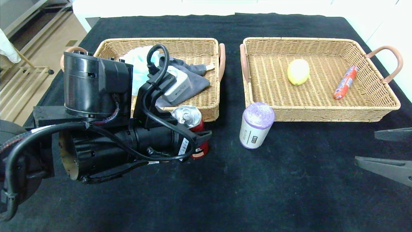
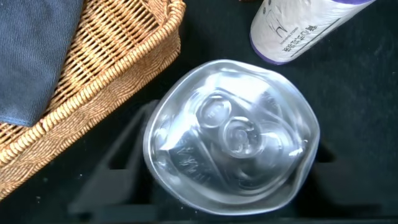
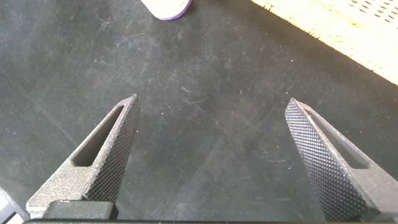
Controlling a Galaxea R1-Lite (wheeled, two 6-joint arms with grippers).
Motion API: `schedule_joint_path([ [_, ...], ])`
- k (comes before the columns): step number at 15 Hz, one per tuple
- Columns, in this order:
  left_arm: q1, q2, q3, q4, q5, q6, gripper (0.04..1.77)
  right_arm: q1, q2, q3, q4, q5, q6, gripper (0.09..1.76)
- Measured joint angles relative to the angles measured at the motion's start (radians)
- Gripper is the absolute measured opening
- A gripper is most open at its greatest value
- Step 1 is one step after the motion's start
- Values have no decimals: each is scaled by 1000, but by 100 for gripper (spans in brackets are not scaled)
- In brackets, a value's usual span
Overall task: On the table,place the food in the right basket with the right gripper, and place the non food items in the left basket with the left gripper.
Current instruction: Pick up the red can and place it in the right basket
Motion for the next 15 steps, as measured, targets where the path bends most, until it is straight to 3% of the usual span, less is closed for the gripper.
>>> schedule_joint_path([
  [9,0,-7,0,3,-3,1,105,-1,1,0,-1,0,0,171],
  [15,-33,-28,-54,20,0,-1,104,-4,1,-2,-2,0,0,171],
])
